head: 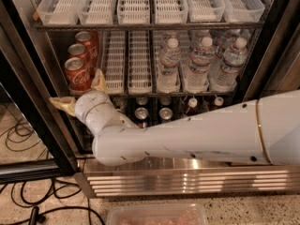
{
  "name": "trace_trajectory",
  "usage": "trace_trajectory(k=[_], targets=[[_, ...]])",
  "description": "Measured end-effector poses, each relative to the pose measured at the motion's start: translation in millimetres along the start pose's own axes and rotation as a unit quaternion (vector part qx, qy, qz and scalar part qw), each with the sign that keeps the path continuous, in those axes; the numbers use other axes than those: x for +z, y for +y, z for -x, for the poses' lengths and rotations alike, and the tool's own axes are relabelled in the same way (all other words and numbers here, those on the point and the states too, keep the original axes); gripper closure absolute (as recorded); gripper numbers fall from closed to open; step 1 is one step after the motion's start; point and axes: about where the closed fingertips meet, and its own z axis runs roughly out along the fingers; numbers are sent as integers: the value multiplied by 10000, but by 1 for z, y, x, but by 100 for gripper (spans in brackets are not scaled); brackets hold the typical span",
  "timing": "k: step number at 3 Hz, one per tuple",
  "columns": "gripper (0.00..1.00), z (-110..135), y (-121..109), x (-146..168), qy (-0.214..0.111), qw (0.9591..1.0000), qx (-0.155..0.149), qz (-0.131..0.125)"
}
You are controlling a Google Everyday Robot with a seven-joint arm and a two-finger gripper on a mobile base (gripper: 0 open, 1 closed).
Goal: Pick coke can from middle shelf of fridge
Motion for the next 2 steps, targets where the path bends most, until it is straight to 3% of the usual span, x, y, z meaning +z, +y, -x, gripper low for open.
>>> trace_trajectory(k=[2], targets=[[16,-9,-19,19,39,9995,-177,-260]])
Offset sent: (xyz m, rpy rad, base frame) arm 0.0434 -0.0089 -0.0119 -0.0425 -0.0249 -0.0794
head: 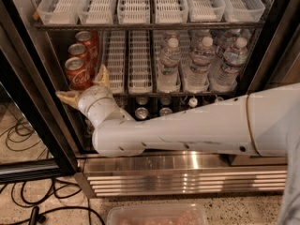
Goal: Pick coke can from middle shelf of fridge
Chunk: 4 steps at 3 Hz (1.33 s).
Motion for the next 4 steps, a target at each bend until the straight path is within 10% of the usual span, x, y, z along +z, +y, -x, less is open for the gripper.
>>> trace_trajectory(k=[4], targets=[[53,-11,-15,26,93,9999,61,-125]])
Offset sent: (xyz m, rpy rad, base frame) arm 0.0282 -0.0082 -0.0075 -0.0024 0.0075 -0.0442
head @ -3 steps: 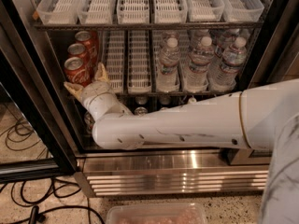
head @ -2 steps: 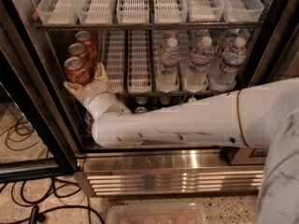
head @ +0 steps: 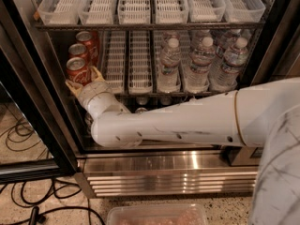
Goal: Pick coke can from middle shelf of fridge
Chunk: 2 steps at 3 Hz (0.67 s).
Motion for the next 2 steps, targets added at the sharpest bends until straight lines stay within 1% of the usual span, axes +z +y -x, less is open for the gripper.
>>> trace_trajectory(k=[2], targets=[[100,0,0,0,0,10000,0,0]])
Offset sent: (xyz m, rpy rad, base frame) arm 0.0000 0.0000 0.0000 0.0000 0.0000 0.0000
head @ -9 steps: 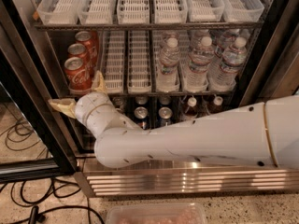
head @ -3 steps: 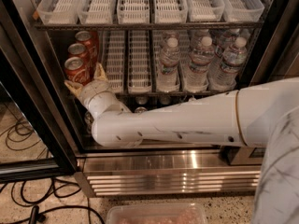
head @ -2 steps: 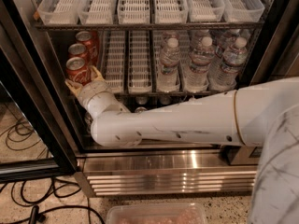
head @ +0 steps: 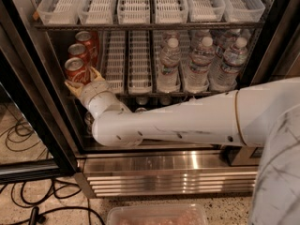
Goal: Pick coke can from middle shelf of fridge
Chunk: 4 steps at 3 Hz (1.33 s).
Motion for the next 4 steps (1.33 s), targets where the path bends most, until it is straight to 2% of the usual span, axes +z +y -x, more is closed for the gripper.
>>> trace_trajectory(k=[1,2,3,4], targets=[[100,0,0,0,0,10000,0,0],[100,10,3,-4,-114,9995,219,200],[100,41,7,-8,-351,9961,540,606],[100,59,13,-9,-443,9921,718,930]])
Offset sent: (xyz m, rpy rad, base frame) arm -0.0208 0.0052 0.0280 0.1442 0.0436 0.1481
